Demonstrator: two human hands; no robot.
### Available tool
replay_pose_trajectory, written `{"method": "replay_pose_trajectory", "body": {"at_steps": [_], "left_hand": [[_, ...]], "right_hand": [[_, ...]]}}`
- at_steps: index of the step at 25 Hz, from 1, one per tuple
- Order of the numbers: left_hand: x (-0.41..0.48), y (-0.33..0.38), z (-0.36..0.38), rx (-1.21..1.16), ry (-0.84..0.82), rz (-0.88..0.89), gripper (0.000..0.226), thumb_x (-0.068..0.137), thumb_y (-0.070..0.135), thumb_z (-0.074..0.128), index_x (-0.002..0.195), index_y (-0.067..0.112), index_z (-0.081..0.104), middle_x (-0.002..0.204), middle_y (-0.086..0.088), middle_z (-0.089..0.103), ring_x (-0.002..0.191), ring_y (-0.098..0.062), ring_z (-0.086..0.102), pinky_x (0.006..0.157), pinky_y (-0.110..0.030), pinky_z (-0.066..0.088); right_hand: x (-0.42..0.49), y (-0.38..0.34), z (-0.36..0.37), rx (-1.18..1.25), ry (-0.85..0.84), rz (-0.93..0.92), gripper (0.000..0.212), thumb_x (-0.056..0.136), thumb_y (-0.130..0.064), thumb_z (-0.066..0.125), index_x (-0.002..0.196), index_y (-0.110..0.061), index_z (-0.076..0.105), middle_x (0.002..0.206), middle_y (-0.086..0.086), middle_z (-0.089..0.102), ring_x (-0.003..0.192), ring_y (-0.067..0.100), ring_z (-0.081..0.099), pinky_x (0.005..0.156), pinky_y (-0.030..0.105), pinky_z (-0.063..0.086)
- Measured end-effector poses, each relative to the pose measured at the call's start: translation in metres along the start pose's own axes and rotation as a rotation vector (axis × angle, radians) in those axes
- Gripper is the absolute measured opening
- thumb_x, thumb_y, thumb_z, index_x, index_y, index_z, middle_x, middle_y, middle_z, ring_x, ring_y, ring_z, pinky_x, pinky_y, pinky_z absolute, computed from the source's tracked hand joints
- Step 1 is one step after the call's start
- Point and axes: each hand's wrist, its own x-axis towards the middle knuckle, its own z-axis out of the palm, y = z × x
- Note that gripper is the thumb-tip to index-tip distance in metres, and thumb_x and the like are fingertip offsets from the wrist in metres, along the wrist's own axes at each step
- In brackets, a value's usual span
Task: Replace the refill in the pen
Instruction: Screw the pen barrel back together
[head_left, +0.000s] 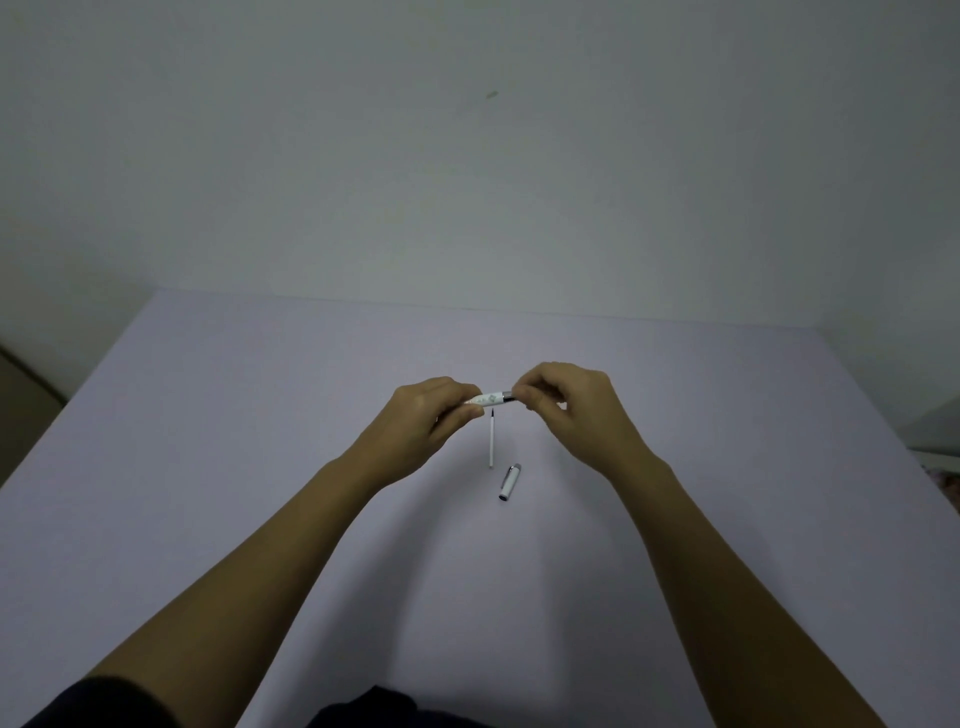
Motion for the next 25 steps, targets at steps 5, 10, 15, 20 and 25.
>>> {"method": "replay_pose_trajectory", "body": {"at_steps": [5, 10, 15, 20, 25], "left_hand": [[0.001, 0.002, 0.002, 0.001, 0.007, 0.009, 0.016, 0.090, 0.018, 0.057, 0.100, 0.008, 0.065, 0.073, 0.007, 0.052, 0.063, -0.010, 0.045, 0.060, -0.005, 0.033], [0.001, 0.002, 0.001, 0.054, 0.050, 0.066, 0.016, 0.088, 0.016, 0.060, 0.098, 0.005, 0.066, 0.069, -0.006, 0.061, 0.060, -0.011, 0.043, 0.057, -0.012, 0.030], [-0.005, -0.003, 0.006, 0.073, 0.066, 0.071, 0.015, 0.086, 0.009, 0.062, 0.099, 0.003, 0.066, 0.071, -0.010, 0.064, 0.061, -0.018, 0.051, 0.061, -0.016, 0.035], [-0.005, -0.016, 0.007, 0.029, 0.067, -0.038, 0.012, 0.090, 0.011, 0.058, 0.098, 0.006, 0.066, 0.065, 0.002, 0.050, 0.058, -0.013, 0.044, 0.058, -0.011, 0.031], [-0.006, -0.032, 0.013, 0.017, 0.055, -0.133, 0.012, 0.090, 0.013, 0.058, 0.096, 0.009, 0.067, 0.062, 0.003, 0.048, 0.055, -0.010, 0.042, 0.058, -0.006, 0.033]], "right_hand": [[-0.003, -0.002, -0.001, 0.022, -0.048, -0.035, 0.016, 0.083, -0.022, 0.068, 0.097, -0.016, 0.067, 0.084, -0.006, 0.068, 0.074, -0.001, 0.061, 0.073, 0.012, 0.051], [-0.003, -0.002, 0.002, -0.041, -0.023, -0.018, 0.013, 0.087, -0.019, 0.062, 0.086, -0.011, 0.072, 0.067, 0.001, 0.065, 0.060, 0.017, 0.055, 0.059, 0.028, 0.045], [0.002, 0.002, 0.005, -0.016, -0.125, 0.045, 0.015, 0.088, -0.023, 0.060, 0.088, -0.016, 0.073, 0.072, 0.006, 0.069, 0.064, 0.016, 0.058, 0.061, 0.030, 0.047], [0.000, 0.022, 0.018, 0.345, 0.025, 0.295, 0.029, 0.090, -0.035, 0.051, 0.114, -0.023, 0.064, 0.093, -0.011, 0.067, 0.082, -0.008, 0.063, 0.076, 0.004, 0.048], [-0.021, 0.082, 0.068, 0.116, 0.140, 0.745, 0.018, 0.092, -0.019, 0.051, 0.094, -0.008, 0.065, 0.082, 0.008, 0.066, 0.081, 0.023, 0.062, 0.061, 0.018, 0.040]]}}
